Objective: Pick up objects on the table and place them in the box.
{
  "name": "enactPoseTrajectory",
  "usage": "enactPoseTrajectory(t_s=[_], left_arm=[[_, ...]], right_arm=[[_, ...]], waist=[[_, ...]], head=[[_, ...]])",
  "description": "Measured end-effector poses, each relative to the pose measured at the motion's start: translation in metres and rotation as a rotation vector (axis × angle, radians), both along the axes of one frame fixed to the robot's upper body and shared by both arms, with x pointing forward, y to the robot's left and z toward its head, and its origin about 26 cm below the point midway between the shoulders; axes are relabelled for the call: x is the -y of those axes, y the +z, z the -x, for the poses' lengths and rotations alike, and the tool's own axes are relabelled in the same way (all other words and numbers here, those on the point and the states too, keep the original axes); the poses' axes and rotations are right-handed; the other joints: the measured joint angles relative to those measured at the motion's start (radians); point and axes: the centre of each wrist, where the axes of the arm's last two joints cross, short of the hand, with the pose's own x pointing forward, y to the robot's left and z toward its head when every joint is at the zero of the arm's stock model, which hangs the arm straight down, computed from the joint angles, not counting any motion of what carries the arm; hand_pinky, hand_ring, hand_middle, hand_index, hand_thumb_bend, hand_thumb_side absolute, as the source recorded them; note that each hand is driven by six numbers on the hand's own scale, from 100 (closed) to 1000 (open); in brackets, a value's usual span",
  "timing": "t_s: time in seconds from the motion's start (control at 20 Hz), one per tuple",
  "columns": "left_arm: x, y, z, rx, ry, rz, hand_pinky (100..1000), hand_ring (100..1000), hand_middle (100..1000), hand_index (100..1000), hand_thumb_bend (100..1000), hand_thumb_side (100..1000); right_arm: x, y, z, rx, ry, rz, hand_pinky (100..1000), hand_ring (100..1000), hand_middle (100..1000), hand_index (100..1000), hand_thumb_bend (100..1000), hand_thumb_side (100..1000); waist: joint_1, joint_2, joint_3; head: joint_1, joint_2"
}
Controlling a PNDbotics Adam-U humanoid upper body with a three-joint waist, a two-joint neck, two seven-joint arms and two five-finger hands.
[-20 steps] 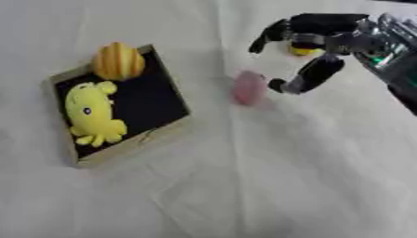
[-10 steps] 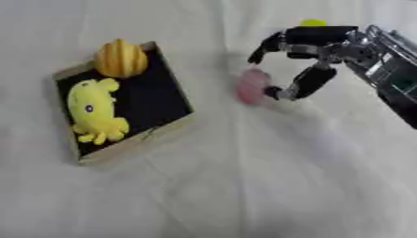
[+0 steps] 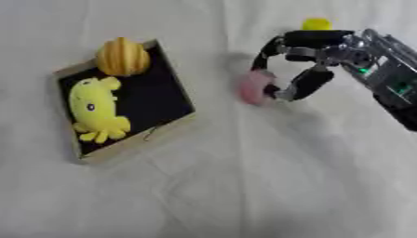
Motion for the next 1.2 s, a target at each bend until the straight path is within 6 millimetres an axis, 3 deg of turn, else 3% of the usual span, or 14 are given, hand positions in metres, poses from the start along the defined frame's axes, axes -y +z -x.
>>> enactPoseTrajectory(t_s=[0.05, 0.15, 0.35, 0.6, 0.65, 0.7, 0.95, 1.2], left_arm=[[0.0, 0.0, 0.0, 0.0, -0.001, 0.002, 738, 633, 605, 780, 100, 502], [0.0, 0.0, 0.0, 0.001, -0.001, 0.006, 738, 633, 605, 780, 100, 499], [0.001, 0.001, 0.0, 0.006, -0.002, 0.007, 738, 633, 605, 780, 100, 498], [0.001, 0.001, 0.0, 0.007, -0.001, 0.009, 737, 633, 606, 780, 100, 496], [0.0, 0.001, 0.0, 0.007, -0.001, 0.01, 737, 633, 606, 780, 100, 496], [0.0, 0.001, 0.0, 0.006, 0.0, 0.01, 737, 633, 606, 780, 100, 496], [-0.001, -0.001, 0.0, 0.0, 0.004, 0.013, 737, 633, 605, 780, 100, 494], [0.0, -0.002, 0.0, -0.005, 0.002, 0.008, 737, 632, 605, 780, 100, 488]], right_arm=[[0.0, 0.0, 0.0, 0.001, -0.002, -0.003, 877, 829, 551, 710, 139, 143], [0.0, 0.0, 0.0, 0.005, -0.008, -0.008, 868, 804, 508, 662, 100, 214], [0.0, -0.002, -0.002, 0.016, -0.026, -0.017, 856, 755, 439, 543, 100, 244], [-0.005, 0.004, 0.002, 0.046, -0.011, -0.053, 852, 738, 406, 507, 100, 225], [-0.007, 0.008, 0.005, 0.059, -0.002, -0.064, 853, 737, 408, 506, 100, 562], [-0.008, 0.013, 0.007, 0.076, 0.007, -0.076, 853, 735, 400, 505, 100, 210], [-0.027, 0.055, 0.026, 0.195, 0.093, -0.167, 858, 726, 384, 502, 100, 167], [-0.063, 0.093, 0.046, 0.244, 0.212, -0.227, 856, 722, 389, 508, 100, 165]], waist=[[0.0, 0.0, 0.001], [0.0, 0.0, 0.001], [0.0, 0.0, 0.004], [0.0, 0.0, -0.005], [0.0, 0.0, -0.008], [0.0, 0.0, -0.011], [0.0, 0.0, -0.017], [0.0, 0.0, -0.016]], head=[[0.0, 0.0], [0.0, 0.0], [0.0, 0.001], [0.001, 0.001], [0.001, 0.001], [0.0, 0.001], [-0.006, 0.001], [-0.017, 0.001]])
